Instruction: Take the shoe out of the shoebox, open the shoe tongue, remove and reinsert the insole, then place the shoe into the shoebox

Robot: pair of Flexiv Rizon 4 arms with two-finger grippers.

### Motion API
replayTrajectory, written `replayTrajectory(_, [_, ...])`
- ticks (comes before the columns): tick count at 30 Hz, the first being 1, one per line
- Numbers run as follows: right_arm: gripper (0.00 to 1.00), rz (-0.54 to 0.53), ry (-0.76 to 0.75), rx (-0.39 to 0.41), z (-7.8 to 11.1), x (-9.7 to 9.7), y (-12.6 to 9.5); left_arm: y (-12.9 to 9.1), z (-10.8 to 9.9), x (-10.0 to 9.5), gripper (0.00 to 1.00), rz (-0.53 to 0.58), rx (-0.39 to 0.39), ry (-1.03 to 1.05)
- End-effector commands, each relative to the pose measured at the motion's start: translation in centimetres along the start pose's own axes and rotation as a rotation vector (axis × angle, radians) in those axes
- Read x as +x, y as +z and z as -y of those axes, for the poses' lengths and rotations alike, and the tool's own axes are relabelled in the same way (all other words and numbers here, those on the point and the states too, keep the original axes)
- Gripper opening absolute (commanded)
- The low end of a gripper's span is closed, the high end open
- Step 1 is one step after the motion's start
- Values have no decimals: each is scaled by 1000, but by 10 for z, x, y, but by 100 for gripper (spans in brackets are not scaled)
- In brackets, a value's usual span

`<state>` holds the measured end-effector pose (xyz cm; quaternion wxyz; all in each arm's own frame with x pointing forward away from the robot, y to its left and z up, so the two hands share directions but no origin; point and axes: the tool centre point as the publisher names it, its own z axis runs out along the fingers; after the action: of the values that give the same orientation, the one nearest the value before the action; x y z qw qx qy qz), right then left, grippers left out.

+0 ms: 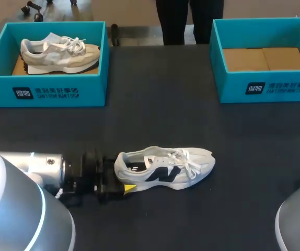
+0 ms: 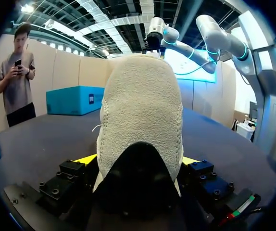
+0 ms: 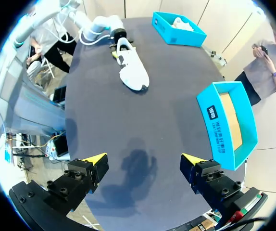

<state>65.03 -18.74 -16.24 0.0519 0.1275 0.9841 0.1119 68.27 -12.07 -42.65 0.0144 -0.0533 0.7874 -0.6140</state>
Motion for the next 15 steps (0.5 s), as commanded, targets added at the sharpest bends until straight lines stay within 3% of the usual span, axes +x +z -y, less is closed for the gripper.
replayTrajectory(1, [100,-4,1,4,-1,-2,1,2,-2,-2,45,-4,-9,-2])
replayTrajectory(4, [100,-4,1,4,-1,-2,1,-1,-2,-3,0,-14,-24,1])
replayTrajectory(15, [100,-4,1,4,-1,-2,1,-19,0,-17,0,-32,-63,-9])
